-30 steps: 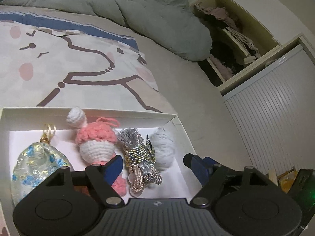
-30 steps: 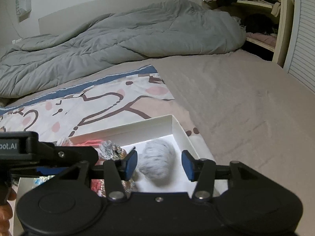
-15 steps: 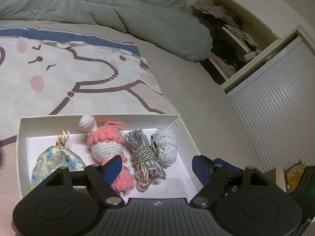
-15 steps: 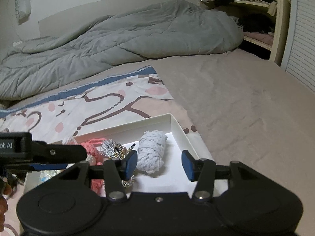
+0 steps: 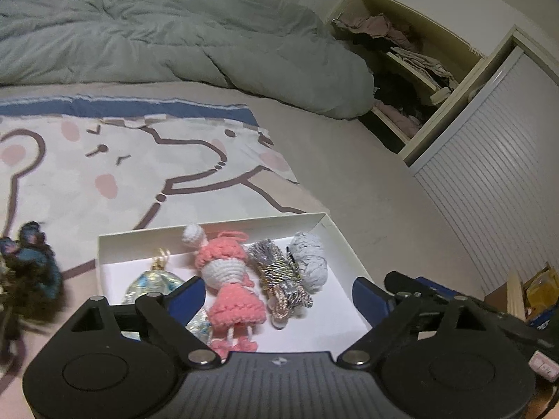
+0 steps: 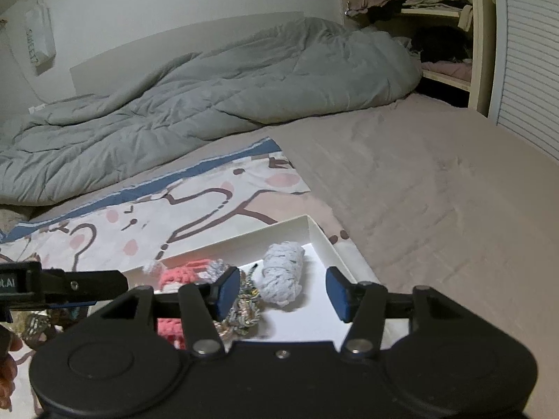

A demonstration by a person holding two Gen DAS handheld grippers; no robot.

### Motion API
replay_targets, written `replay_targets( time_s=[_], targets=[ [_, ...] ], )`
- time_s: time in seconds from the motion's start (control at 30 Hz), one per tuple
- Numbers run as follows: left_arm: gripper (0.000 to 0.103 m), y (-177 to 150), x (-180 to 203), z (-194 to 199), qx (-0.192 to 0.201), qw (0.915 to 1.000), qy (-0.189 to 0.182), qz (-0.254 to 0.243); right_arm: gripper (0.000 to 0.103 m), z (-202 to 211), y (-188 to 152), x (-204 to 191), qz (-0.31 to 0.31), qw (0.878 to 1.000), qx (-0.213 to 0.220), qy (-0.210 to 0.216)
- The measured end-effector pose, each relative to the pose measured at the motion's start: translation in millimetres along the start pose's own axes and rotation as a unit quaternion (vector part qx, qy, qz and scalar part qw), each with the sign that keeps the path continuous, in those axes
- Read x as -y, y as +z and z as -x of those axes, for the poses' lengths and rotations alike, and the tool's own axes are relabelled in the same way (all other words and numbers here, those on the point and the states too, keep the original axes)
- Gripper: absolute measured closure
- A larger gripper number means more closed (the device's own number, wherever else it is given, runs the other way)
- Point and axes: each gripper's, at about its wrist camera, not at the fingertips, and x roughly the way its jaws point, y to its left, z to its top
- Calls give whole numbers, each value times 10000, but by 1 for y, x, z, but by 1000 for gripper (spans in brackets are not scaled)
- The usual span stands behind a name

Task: Organize objects
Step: 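Open the left tool over the box while the right tool releases the foil ball, then withdraw both tools from the box toward the remaining items on the sheet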

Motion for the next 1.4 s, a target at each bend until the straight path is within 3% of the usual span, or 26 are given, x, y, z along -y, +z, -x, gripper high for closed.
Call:
replay_targets(
  time_s=[0.33, 0.87, 0.97, 1.1, 1.4],
  targets=[
    [0, -7, -2, 32, 125, 9989, 381, -262, 36, 28, -3, -13, 41, 9999, 92, 80],
    [0, -17, -18, 60, 304, 9903, 1152, -713, 24, 49, -15, -14, 96, 9998, 128, 145],
    [0, -18, -21, 62, 344, 9898, 1199, -684, 18, 52, -17, -14, 130, 9997, 146, 138],
    [0, -20, -25, 64, 397, 9893, 1250, -644, 4, 52, -20, -17, 165, 9997, 136, 114],
    [0, -22, -28, 67, 427, 9863, 1358, -831, 0, 49, -23, -23, 269, 9995, 131, -24]
  ],
)
